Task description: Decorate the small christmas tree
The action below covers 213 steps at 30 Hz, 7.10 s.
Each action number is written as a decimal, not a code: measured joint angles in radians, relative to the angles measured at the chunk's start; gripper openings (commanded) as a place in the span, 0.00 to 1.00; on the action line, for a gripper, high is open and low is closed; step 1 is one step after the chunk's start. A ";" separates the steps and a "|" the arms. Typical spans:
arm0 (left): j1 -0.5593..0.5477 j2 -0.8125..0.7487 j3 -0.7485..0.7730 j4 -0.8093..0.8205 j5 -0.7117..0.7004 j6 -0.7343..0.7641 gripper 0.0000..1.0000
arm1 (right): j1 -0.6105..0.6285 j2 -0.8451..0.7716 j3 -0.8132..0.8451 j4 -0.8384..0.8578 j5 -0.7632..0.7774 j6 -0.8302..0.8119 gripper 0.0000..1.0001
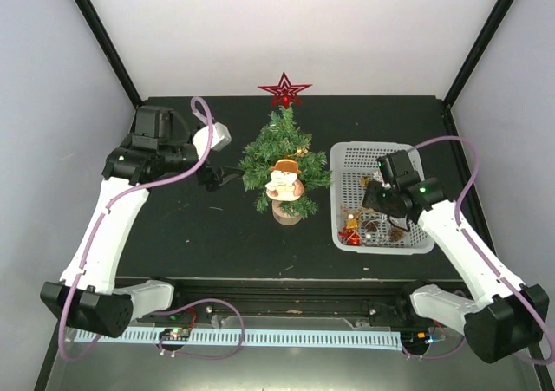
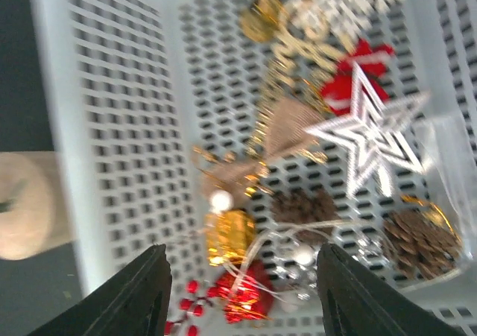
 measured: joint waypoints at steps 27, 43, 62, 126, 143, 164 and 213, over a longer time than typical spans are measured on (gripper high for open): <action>0.023 0.079 -0.056 0.132 0.151 -0.086 0.96 | -0.283 0.198 -0.300 0.257 -0.291 0.065 0.01; 0.023 0.065 0.106 -0.013 0.171 -0.029 0.98 | -0.284 -0.170 -0.045 0.087 -0.153 -0.026 0.01; -0.431 -0.058 0.515 -0.266 0.182 -0.017 0.99 | -0.277 -0.337 0.673 0.056 -0.515 -0.026 0.01; -0.854 0.468 0.237 0.584 0.049 -0.397 0.99 | -0.277 -0.008 1.191 0.556 -0.950 0.484 0.01; -0.939 0.456 0.246 0.579 -0.163 -0.468 0.99 | -0.277 -0.038 1.144 0.660 -0.937 0.535 0.01; -1.007 0.538 0.333 0.561 -0.258 -0.497 0.02 | -0.277 -0.048 1.139 0.706 -0.930 0.565 0.01; -0.777 -0.021 0.730 -0.039 -0.438 0.028 0.02 | -0.277 0.137 1.141 0.779 -0.902 0.474 0.01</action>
